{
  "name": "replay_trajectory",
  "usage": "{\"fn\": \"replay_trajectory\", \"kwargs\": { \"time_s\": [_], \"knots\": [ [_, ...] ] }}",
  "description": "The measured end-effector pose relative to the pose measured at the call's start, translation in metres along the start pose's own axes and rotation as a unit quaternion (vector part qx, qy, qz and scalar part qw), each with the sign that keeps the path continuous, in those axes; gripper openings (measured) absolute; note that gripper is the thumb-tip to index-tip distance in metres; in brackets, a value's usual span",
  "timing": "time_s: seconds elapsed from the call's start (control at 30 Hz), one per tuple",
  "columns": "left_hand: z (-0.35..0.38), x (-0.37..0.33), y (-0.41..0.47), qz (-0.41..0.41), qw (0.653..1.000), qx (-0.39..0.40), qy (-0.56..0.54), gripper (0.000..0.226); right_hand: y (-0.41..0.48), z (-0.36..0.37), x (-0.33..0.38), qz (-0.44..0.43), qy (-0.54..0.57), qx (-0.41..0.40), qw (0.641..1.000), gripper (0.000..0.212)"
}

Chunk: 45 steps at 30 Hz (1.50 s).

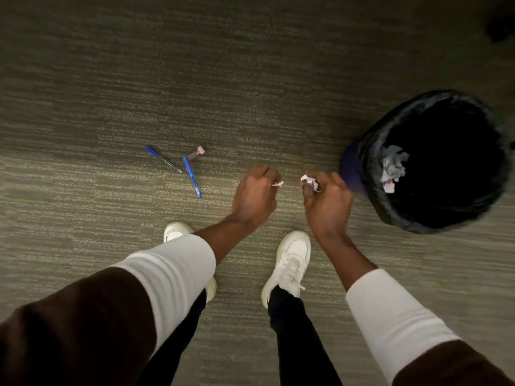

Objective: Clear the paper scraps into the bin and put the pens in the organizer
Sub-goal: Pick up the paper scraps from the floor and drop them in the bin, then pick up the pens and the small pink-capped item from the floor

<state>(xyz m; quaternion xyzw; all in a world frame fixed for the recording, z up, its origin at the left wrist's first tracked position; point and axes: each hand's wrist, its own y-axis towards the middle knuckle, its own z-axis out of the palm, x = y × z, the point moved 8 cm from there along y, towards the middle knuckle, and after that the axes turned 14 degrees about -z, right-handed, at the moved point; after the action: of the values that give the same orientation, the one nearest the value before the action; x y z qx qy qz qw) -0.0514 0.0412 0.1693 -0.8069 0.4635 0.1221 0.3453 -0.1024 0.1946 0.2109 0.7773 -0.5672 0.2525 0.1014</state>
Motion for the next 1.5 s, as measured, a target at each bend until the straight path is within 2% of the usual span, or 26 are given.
{"fn": "replay_trajectory", "kwargs": {
  "time_s": [0.17, 0.37, 0.53, 0.63, 0.7, 0.87, 0.97, 1.33, 1.5],
  "knots": [
    [0.004, -0.095, -0.012, 0.012, 0.998, 0.009, -0.061, 0.011, -0.012, -0.073, -0.036, 0.032, 0.016, -0.059, 0.998, 0.024],
    [0.03, -0.192, -0.02, 0.018, 0.994, 0.026, -0.101, 0.01, -0.023, -0.129, -0.094, 0.07, 0.012, -0.091, 0.993, 0.022],
    [0.054, -0.229, -0.021, -0.004, 0.994, 0.043, -0.101, 0.013, -0.029, -0.151, -0.137, 0.106, -0.001, -0.096, 0.99, 0.031],
    [0.06, -0.237, -0.024, -0.003, 0.995, 0.048, -0.088, 0.03, -0.029, -0.154, -0.159, 0.141, 0.018, -0.085, 0.986, 0.052],
    [0.064, -0.233, -0.027, -0.005, 0.996, 0.054, -0.076, 0.037, -0.029, -0.153, -0.168, 0.146, 0.017, -0.072, 0.987, 0.053],
    [0.06, -0.196, -0.03, -0.043, 0.996, 0.068, -0.025, 0.018, -0.03, -0.136, -0.145, 0.056, -0.03, -0.021, 0.998, 0.03],
    [0.054, -0.162, -0.031, -0.073, 0.994, 0.075, 0.012, 0.014, -0.026, -0.115, -0.115, 0.006, -0.026, 0.003, 1.0, 0.021],
    [0.007, 0.037, -0.037, -0.245, 0.968, 0.048, 0.033, 0.015, -0.015, 0.028, 0.012, -0.107, 0.037, 0.18, 0.977, 0.018],
    [-0.015, 0.134, -0.039, -0.292, 0.955, 0.018, 0.053, 0.02, -0.009, 0.102, 0.054, -0.127, 0.03, 0.224, 0.966, 0.016]
  ]
}}
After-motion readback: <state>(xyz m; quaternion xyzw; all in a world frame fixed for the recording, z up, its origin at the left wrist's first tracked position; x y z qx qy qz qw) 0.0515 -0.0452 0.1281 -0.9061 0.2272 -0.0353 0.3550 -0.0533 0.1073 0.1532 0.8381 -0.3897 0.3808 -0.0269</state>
